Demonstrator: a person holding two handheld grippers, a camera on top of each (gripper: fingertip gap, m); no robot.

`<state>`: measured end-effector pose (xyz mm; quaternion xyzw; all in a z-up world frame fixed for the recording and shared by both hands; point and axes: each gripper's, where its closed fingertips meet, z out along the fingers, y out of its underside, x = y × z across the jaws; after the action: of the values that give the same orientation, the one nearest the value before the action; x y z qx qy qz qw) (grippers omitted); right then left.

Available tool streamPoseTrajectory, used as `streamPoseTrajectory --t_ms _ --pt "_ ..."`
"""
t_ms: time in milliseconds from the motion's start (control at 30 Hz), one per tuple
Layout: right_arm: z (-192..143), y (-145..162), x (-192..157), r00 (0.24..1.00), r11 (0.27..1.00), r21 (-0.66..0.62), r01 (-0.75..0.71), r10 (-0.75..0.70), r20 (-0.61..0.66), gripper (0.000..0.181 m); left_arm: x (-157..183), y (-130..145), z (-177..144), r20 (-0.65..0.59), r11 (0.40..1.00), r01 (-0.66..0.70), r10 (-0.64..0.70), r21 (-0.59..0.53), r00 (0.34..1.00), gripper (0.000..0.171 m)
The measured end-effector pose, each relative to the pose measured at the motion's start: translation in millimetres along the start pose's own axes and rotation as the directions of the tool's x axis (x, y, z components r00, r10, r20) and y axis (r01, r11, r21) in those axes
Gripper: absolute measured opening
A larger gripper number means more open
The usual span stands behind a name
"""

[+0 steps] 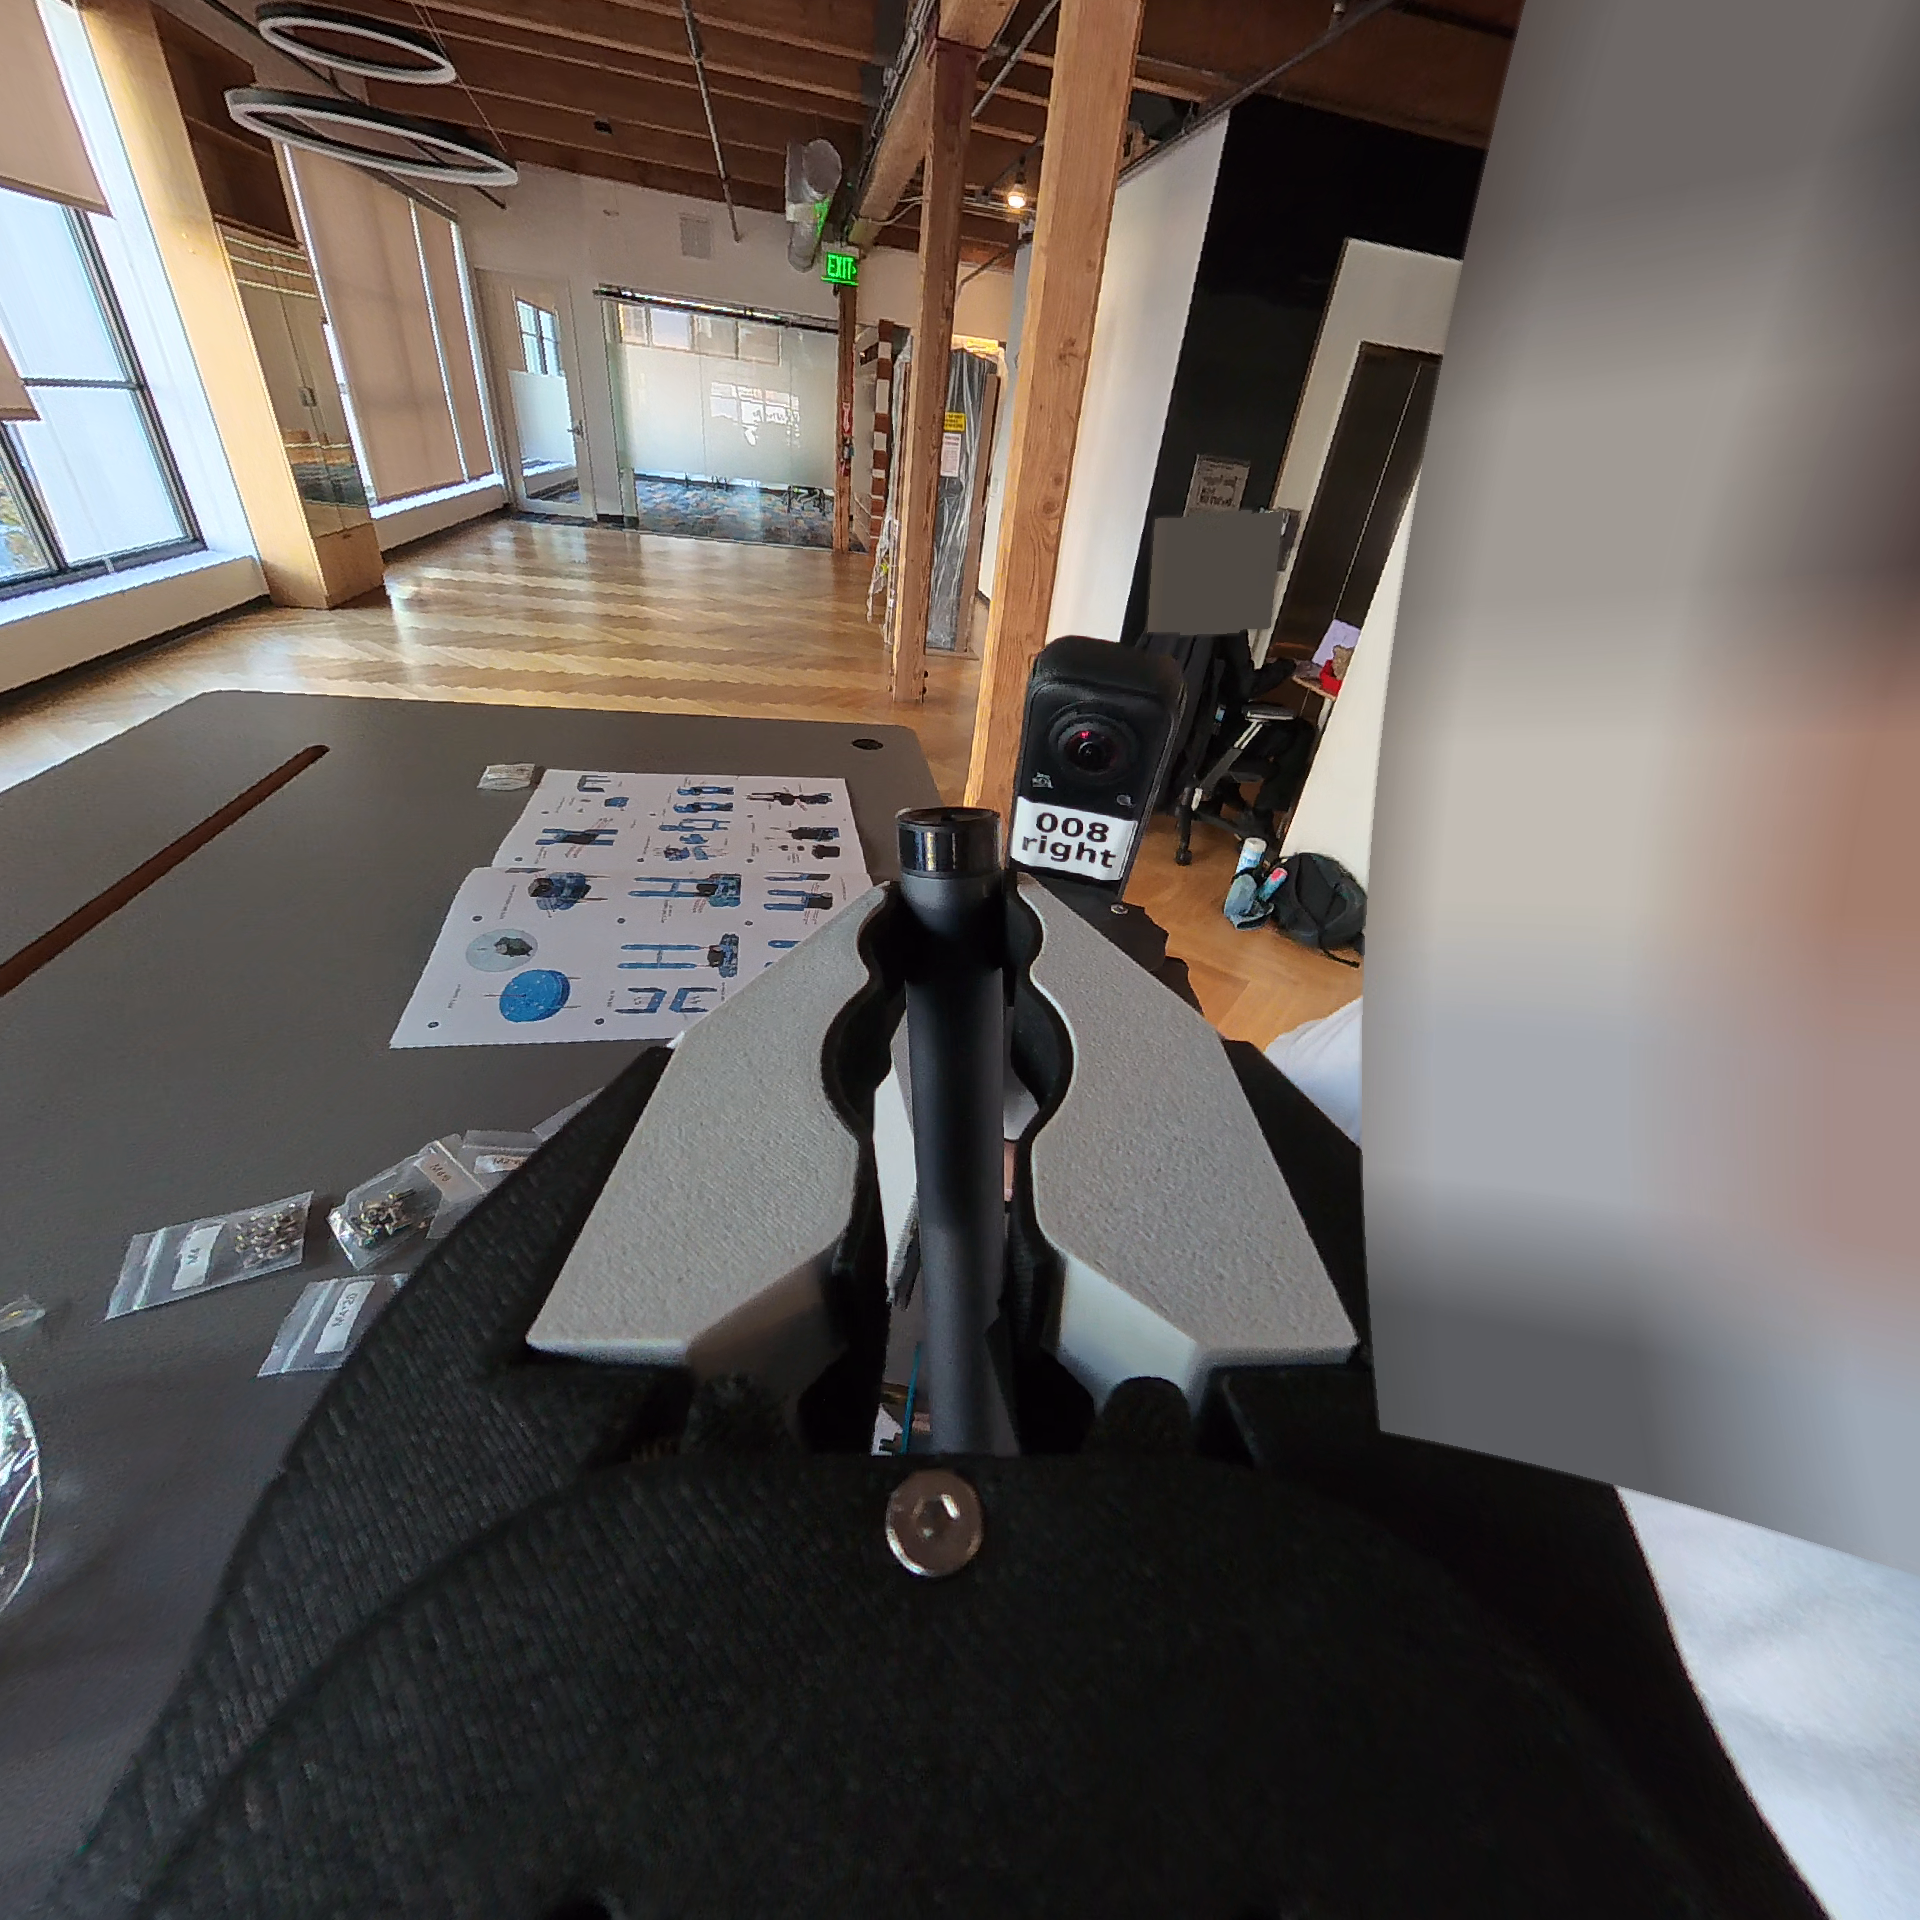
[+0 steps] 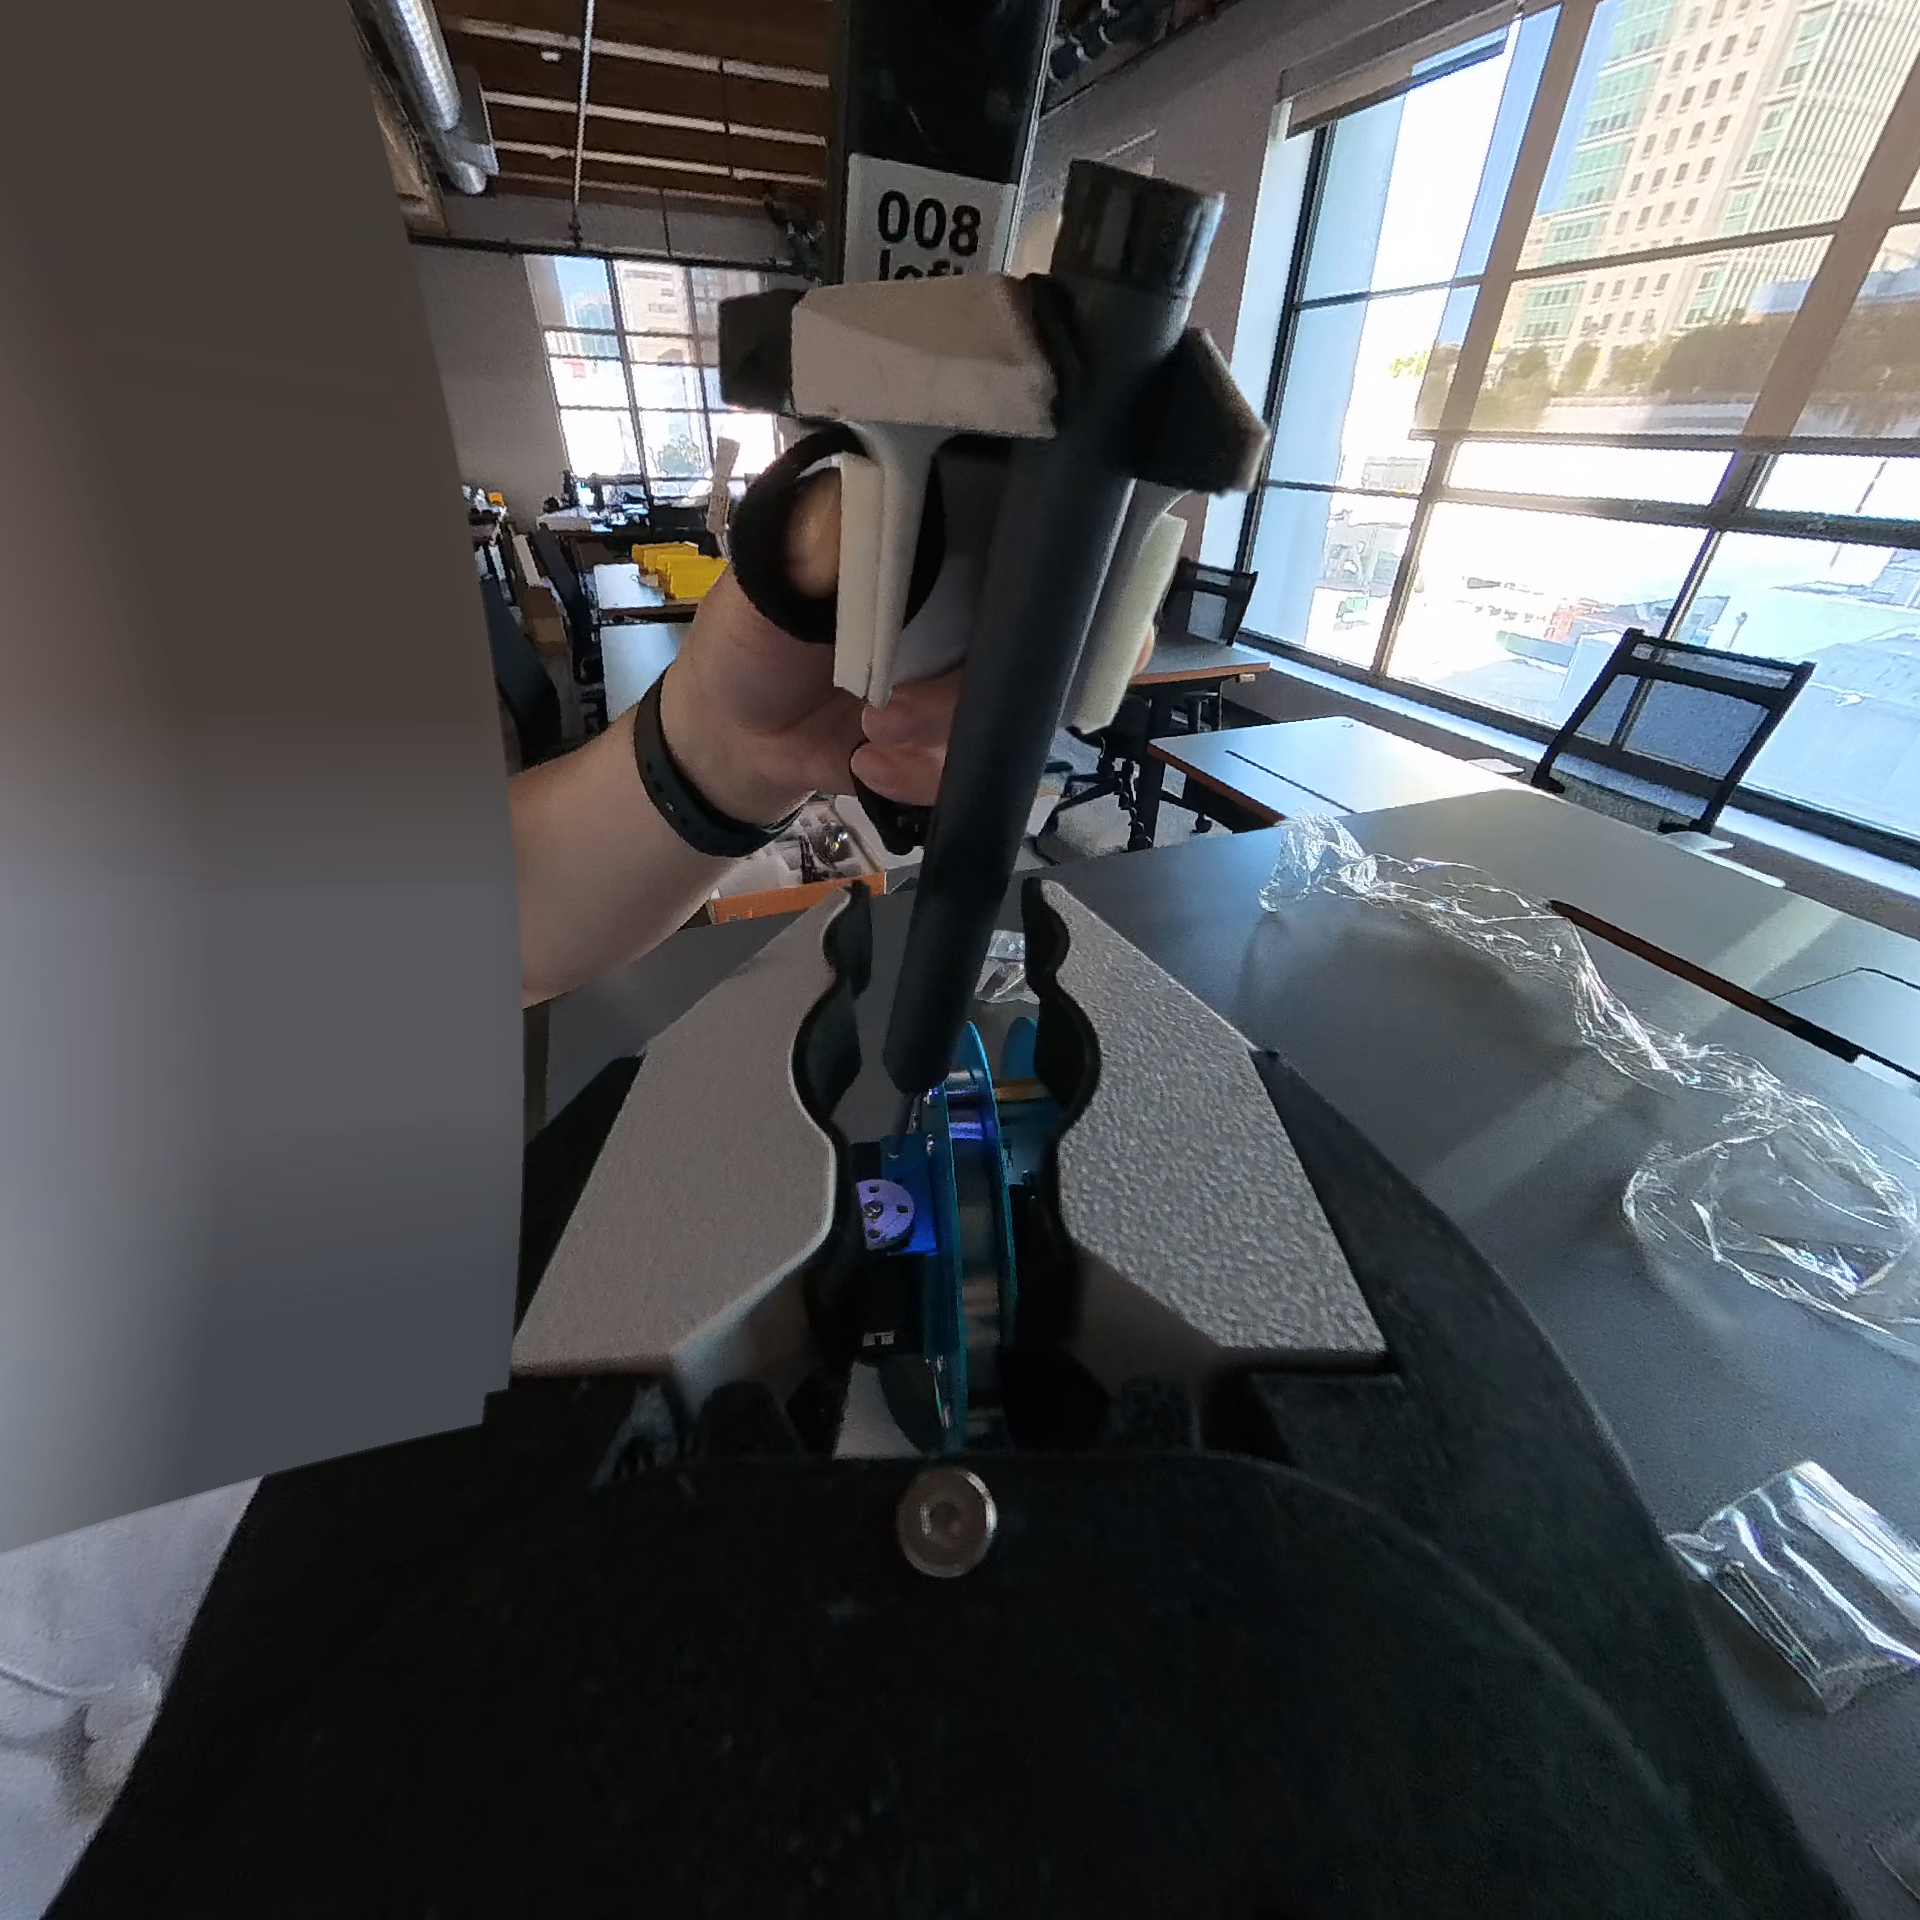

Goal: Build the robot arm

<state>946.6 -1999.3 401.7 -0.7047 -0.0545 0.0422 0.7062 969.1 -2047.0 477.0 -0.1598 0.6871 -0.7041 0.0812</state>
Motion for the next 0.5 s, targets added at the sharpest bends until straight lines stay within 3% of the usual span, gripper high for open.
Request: streamPoseTrajectory --t_ms 133,500 --pt "7.0 -0.4 2.3 1.0 0.999 -0.045 0.008 -0.008 0.013 0.017 -0.8 -1.0 -3.6 0.008 1.0 0.001 -0.002 0.009 1.0 0.015" --pt "18.8 -1.7 0.6 0.997 0.987 -0.144 0.07 -0.066 0.03 0.017 -1.8 -7.6 -22.5 0.03 0.991 0.015 -0.019 0.135 0.999 0.015"
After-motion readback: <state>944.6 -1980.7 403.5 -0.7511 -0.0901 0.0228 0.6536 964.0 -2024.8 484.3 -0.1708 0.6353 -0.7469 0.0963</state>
